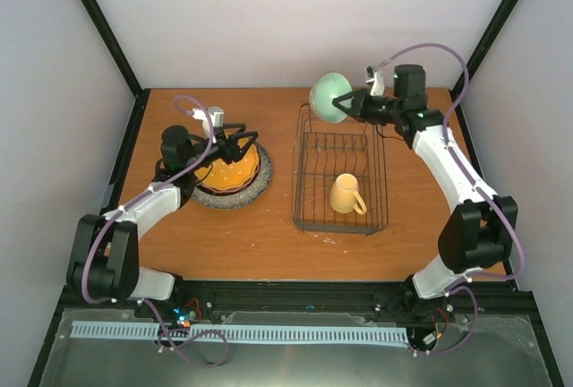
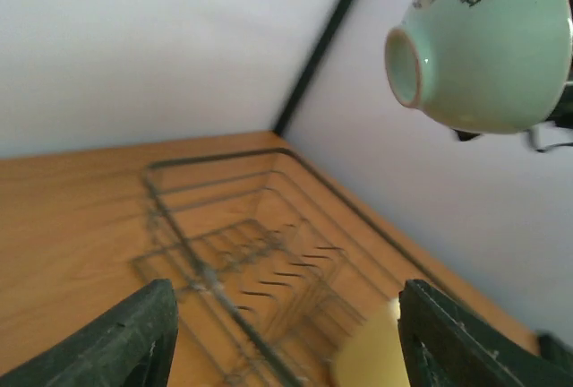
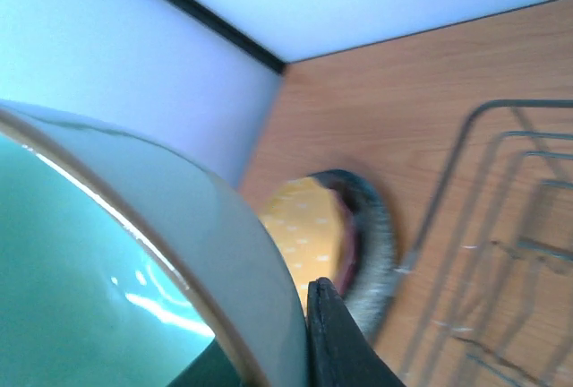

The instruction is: Load the mixed dishes into the dish rack

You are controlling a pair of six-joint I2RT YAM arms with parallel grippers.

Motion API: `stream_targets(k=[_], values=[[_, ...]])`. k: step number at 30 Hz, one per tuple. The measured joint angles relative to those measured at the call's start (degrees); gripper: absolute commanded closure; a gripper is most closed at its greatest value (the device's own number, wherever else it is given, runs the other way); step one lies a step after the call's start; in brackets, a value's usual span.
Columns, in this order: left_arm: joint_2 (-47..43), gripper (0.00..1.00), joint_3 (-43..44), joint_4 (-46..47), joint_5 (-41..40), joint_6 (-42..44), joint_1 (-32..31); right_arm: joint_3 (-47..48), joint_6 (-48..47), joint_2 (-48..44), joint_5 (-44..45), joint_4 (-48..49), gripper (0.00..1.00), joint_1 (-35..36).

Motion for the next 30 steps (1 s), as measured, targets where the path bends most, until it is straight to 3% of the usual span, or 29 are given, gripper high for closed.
stream_targets(k=[2, 4, 7, 12, 15, 20, 25, 30], values=[[3.2, 0.28, -0.3, 6.2, 8.1, -7.0, 1.4, -4.3, 6.0, -2.4, -8.4, 8.5, 0.97, -2.1], [5.8, 0.12, -0.3, 13.5, 14.3, -13.6, 2.0, -8.9, 12.8, -3.1, -15.0, 17.4, 0.97, -3.4], [9.5, 0.01, -0.2, 27.4, 21.8, -25.2, 2.0, -16.4, 28.2, -1.8, -23.6, 35.8, 0.97, -3.8], [15.7, 0.00, 2.1, 48.4, 27.9, -45.3, 2.0, -21.5, 65.8, 7.2, -30.4, 81.5, 0.97, -3.1], [20.2, 0.00, 5.5, 52.9, 29.4, -54.5, 1.9, -22.0, 77.7, 9.6, -31.8, 95.5, 0.97, -2.5], [21.1, 0.00, 6.1, 54.4, 28.7, -60.0, 0.1, -23.0, 87.3, 9.6, -33.2, 108.7, 0.97, 2.6], [21.0, 0.07, 7.2, 54.8, 27.1, -62.4, -2.6, -26.0, 90.3, 9.7, -33.7, 110.0, 0.97, 9.1], [20.1, 0.09, 8.6, 55.0, 26.2, -63.1, -4.3, -27.6, 91.1, 10.8, -33.6, 110.0, 0.97, 10.8]])
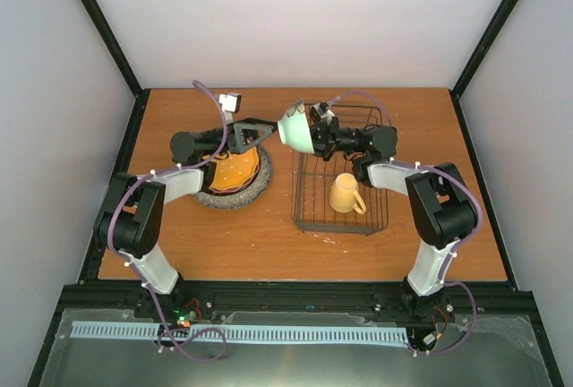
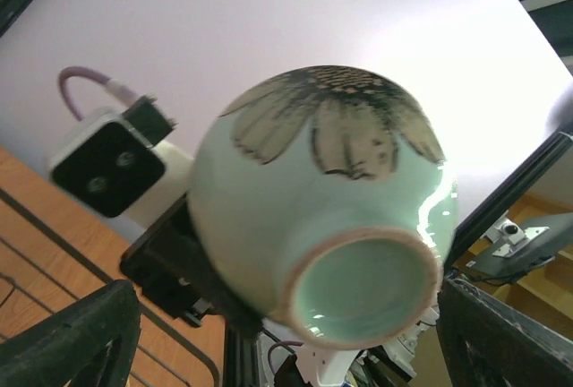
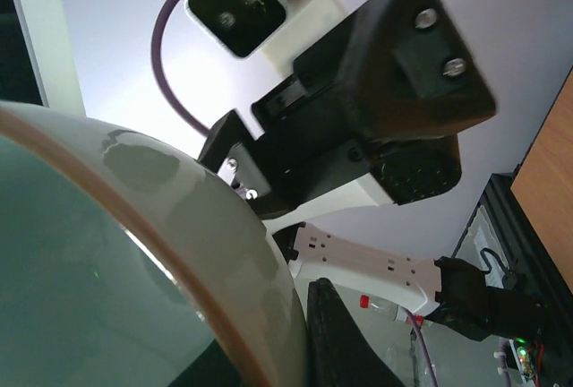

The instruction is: Load the mixed dishes into the dish rack

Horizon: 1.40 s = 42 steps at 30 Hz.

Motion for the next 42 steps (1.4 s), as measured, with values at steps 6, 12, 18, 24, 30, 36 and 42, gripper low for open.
stream_targets(k=[6, 12, 18, 24, 30, 36, 42], values=[[-1.3, 0.10, 0.4, 0.2, -0.7, -0.1, -0.9, 0.5, 0.0, 0.7, 0.5, 0.0, 0.97, 0.8], [-1.9, 0.07, 0.3, 0.1, -1.7, 0.0, -1.9, 0.9, 0.0, 1.9, 0.9, 0.0, 0.97, 1.2], [-3.3, 0.14, 0.2, 0.0, -2.2, 1.9, -2.8, 1.8, 0.0, 2.7, 1.5, 0.2, 0.97, 1.5], [-4.4, 0.24, 0.1, -1.7, -3.6, 6.3, -3.5, 3.2, 0.0, 2.7, 1.5, 0.3, 0.97, 1.5], [-4.9, 0.36, 0.1, -5.6, -5.8, 11.2, -4.9, 4.0, -0.1, 2.7, 1.6, 0.4, 0.97, 1.3], [-5.4, 0.97, 0.3, -8.0, -8.0, 14.4, -5.3, 3.6, -0.6, 2.7, 3.0, 0.5, 0.97, -0.1], [-6.4, 0.98, 0.3, -12.7, -7.8, 17.3, -5.5, 3.7, -1.0, 1.9, 3.8, 0.9, 0.97, 0.1]])
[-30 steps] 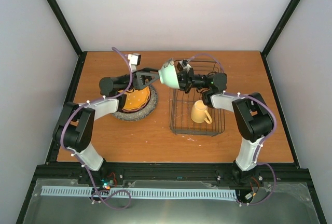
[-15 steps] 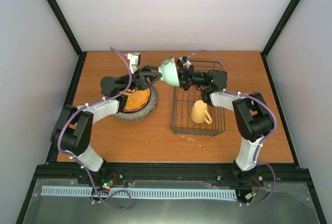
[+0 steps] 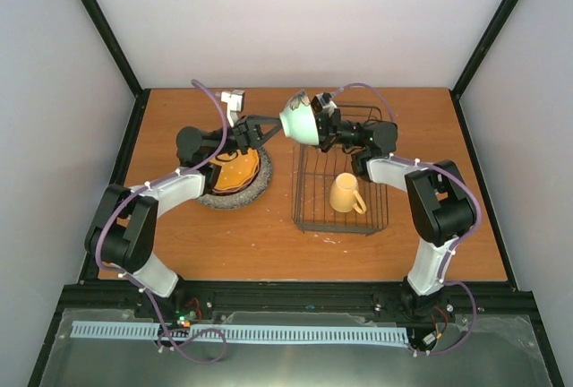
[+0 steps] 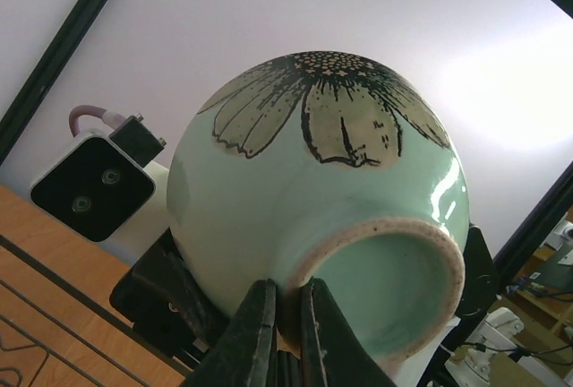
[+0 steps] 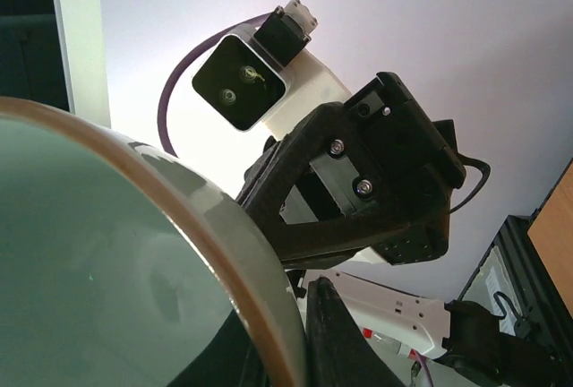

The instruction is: Load the mixed dishes into the dish rack

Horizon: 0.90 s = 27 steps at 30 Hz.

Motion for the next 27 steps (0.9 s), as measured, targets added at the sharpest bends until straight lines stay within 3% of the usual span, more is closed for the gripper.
stream_targets(k=[1, 2, 3, 6, 8, 27], values=[[-0.1, 0.80, 0.0, -0.5, 0.0, 0.3, 0.0, -0.1, 0.0, 0.0, 0.0, 0.0, 0.97, 0.0], [-0.2, 0.46, 0.0, -0.8, 0.1, 0.5, 0.0, -0.2, 0.0, 0.0, 0.0, 0.0, 0.97, 0.0], [-0.2, 0.31, 0.1, -0.9, 0.1, 0.7, 0.0, -0.2, 0.0, 0.0, 0.0, 0.0, 0.97, 0.0], [-0.2, 0.19, 0.4, -1.4, 1.8, 1.1, -0.8, -0.2, 0.6, 0.1, 0.0, -0.1, 0.97, 0.1], [-0.2, 0.03, 0.5, -1.7, 1.8, 1.1, -1.0, -0.5, 0.7, 0.0, -1.2, 0.0, 0.97, 0.3], [-5.9, 0.00, -2.6, 1.1, 5.0, -2.2, 0.2, -1.6, 0.8, -0.3, -1.9, 0.0, 0.97, -0.5]])
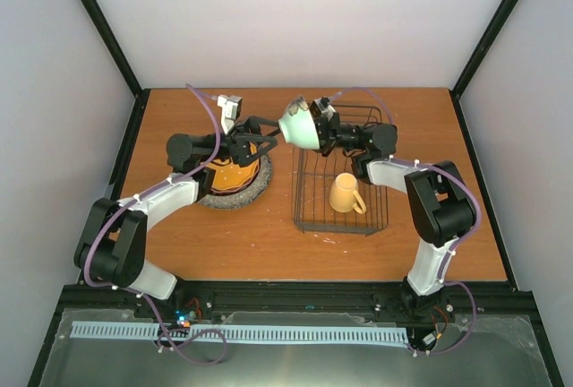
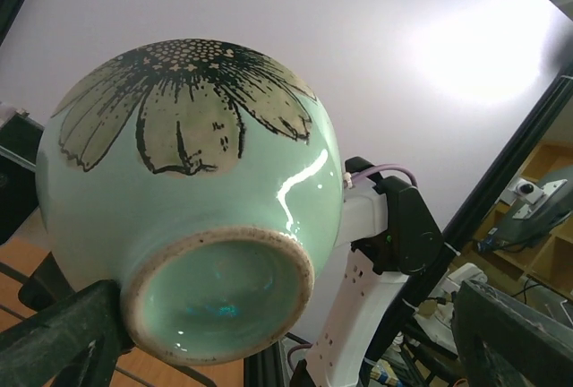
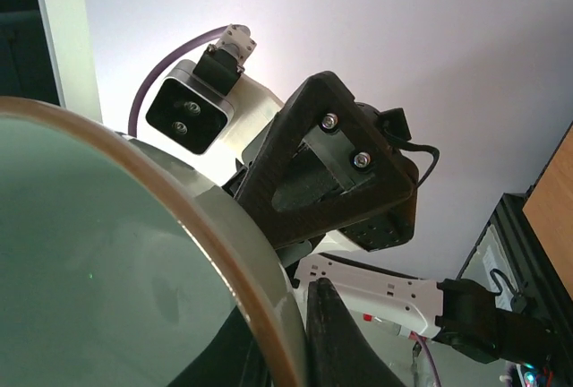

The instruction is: Load the mixed dishes into the dish rack

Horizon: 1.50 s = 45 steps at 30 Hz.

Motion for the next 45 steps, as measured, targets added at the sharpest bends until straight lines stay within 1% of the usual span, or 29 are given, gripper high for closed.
stream_targets(k=[6, 11, 16, 19, 22, 23, 24, 26, 27, 29, 32, 33, 34, 35, 36, 39, 45], values=[[-0.9, 0.00, 0.3, -4.3, 0.0, 2.9, 0.0, -0.1, 0.0, 0.0, 0.2, 0.0, 0.97, 0.0], [-0.9, 0.03, 2.4, -9.6, -0.3, 6.7, -0.7, -0.1, -1.2, -0.1, 0.6, -0.1, 0.97, -0.4], [-0.2, 0.09, 5.6, -14.8, -2.0, 10.7, -2.0, -0.5, -6.1, -1.8, 0.5, -1.3, 0.97, -0.9], [-0.1, 0.11, 6.9, -16.9, -2.7, 12.6, -2.6, -0.5, -11.1, -3.9, -0.2, -5.3, 0.97, -0.8], [-0.1, 0.17, 7.8, -19.7, -3.5, 15.1, -3.2, -0.5, -18.3, -6.7, -0.9, -13.4, 0.97, -0.8], [-0.1, 0.21, 8.0, -20.3, -3.5, 15.7, -3.2, -0.5, -21.0, -7.7, -1.0, -17.2, 0.97, -0.9], [-0.2, 0.27, 8.2, -21.1, -3.5, 16.4, -3.2, -0.4, -23.3, -8.5, -1.2, -20.0, 0.97, -1.1], [-0.7, 0.46, 8.3, -22.4, -3.7, 17.6, -3.1, 0.2, -28.3, -10.1, -1.7, -26.6, 0.97, -1.6], [-0.9, 0.51, 8.3, -22.8, -3.9, 18.1, -3.0, 0.8, -30.7, -10.7, -1.8, -29.7, 0.97, -1.9], [-1.0, 0.56, 8.4, -22.8, -4.4, 18.9, -2.8, 1.9, -34.4, -11.6, -2.3, -34.8, 0.97, -2.7], [-1.3, 0.61, 8.4, -22.6, -5.4, 19.2, -2.6, 2.7, -37.5, -11.8, -3.4, -39.1, 0.97, -3.0], [-1.3, 0.61, 8.4, -22.6, -5.5, 19.3, -2.6, 2.7, -38.1, -11.8, -3.7, -40.0, 0.97, -3.0], [-1.3, 0.55, 8.4, -22.6, -5.9, 19.3, -2.6, 2.7, -38.7, -11.8, -3.7, -40.7, 0.97, -3.0], [-1.4, 0.41, 8.4, -22.5, -6.4, 19.3, -2.6, 2.7, -38.9, -11.8, -3.7, -41.0, 0.97, -3.0], [-1.4, 0.33, 8.4, -22.3, -6.9, 19.3, -2.6, 2.7, -38.9, -11.7, -3.7, -41.2, 0.97, -3.0], [-1.3, 0.29, 8.4, -21.9, -7.5, 19.4, -2.8, 2.7, -38.4, -10.9, -3.8, -40.8, 0.97, -2.1], [-1.5, 0.27, 8.0, -22.0, -8.1, 20.3, -2.8, 2.7, -34.5, -9.4, -4.1, -36.2, 0.97, -1.6]])
